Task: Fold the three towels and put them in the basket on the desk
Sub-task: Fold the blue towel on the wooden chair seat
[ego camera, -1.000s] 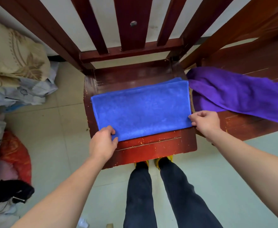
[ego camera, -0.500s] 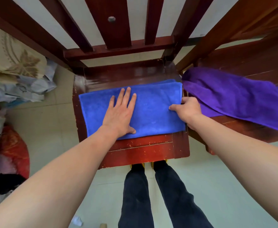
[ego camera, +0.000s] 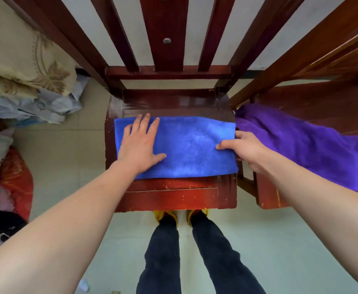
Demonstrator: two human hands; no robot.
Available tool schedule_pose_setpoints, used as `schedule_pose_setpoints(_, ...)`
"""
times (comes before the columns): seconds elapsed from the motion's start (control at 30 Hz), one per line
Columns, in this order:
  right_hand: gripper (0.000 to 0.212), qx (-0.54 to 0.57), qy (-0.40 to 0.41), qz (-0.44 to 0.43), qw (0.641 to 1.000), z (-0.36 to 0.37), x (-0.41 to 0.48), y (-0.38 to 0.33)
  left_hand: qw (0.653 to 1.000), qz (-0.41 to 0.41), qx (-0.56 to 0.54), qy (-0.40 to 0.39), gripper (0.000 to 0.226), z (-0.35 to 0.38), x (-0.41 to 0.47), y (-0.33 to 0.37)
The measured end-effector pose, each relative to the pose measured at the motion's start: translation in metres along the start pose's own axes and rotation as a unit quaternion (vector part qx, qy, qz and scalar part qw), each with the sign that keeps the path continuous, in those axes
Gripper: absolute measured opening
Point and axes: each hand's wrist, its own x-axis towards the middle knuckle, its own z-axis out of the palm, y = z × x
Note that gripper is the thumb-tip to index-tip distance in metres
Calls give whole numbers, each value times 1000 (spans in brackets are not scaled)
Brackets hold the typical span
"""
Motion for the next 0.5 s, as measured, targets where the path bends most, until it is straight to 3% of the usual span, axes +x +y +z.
schedule_pose_setpoints(0.1,39,-67,-1,-92,993,23,-19,-21,993,-90,-66,34,69,-8,-28,-39)
schedule_pose_setpoints(0.2,35,-111,-20,-122,986,65,-28,-34,971,-177,-160,13,42,-10,-54,-71)
schedule_pose_setpoints(0.5,36,-219,-27,-104,970,204,0,-34,917,-269,-291,46,22,23,-95,-138)
